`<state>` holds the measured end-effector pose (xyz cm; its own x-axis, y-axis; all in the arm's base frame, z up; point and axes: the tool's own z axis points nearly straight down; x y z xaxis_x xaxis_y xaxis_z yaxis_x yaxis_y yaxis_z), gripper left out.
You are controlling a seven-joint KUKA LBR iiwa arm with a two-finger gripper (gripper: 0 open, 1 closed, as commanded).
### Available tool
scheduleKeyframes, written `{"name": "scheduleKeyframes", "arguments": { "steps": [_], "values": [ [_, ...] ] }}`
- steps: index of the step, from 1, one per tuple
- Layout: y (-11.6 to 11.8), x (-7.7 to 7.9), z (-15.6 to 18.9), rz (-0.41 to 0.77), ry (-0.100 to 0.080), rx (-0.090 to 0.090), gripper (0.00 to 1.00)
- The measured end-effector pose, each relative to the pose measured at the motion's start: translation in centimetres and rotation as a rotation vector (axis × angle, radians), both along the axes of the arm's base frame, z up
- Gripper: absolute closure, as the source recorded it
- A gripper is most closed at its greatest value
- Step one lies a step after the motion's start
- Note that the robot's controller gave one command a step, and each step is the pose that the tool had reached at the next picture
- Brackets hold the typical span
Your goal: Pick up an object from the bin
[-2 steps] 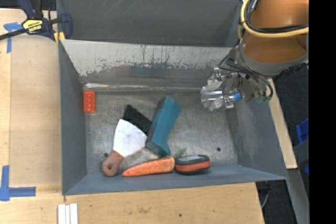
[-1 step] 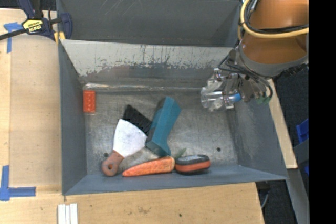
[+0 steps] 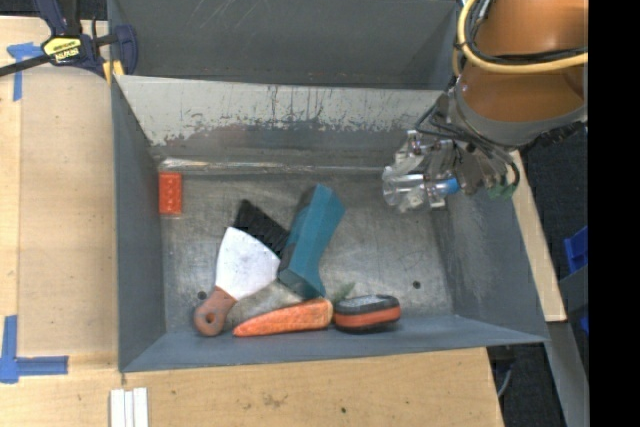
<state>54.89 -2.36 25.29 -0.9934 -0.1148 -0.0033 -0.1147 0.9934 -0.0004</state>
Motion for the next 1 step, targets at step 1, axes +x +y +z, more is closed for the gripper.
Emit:
{"name": "scheduleKeyframes", "arguments": {
  "steps": [1],
  "values": [
    [0.0,0.0,0.0,0.0,0.0,0.0,1.0]
  ]
}}
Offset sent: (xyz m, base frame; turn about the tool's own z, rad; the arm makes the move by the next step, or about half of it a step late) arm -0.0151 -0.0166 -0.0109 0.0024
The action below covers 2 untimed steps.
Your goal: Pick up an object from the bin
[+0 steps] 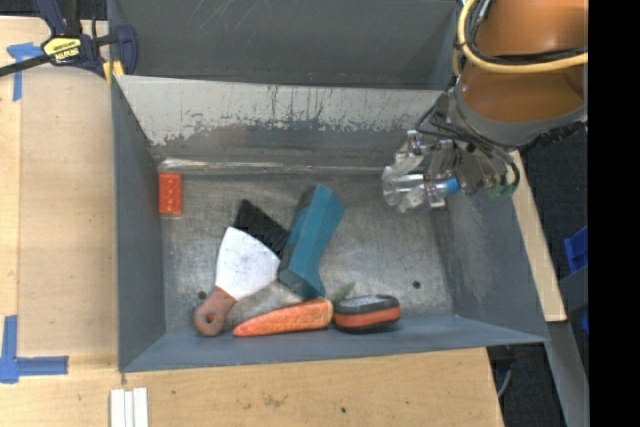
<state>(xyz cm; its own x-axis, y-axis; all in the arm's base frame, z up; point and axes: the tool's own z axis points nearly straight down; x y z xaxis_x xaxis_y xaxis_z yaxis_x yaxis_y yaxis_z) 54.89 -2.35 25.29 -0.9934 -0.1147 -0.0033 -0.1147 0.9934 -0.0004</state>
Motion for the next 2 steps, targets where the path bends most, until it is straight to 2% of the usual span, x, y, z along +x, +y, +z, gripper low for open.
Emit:
{"name": "scheduleKeyframes", "arguments": {
  "steps": [1,2],
  "values": [
    [-1.73,-1.43,-1.05,-0.003,0.001,0.0,1.0],
    [-1.72,-1.43,-1.05,-0.004,0.001,0.0,1.0]
  ]
}}
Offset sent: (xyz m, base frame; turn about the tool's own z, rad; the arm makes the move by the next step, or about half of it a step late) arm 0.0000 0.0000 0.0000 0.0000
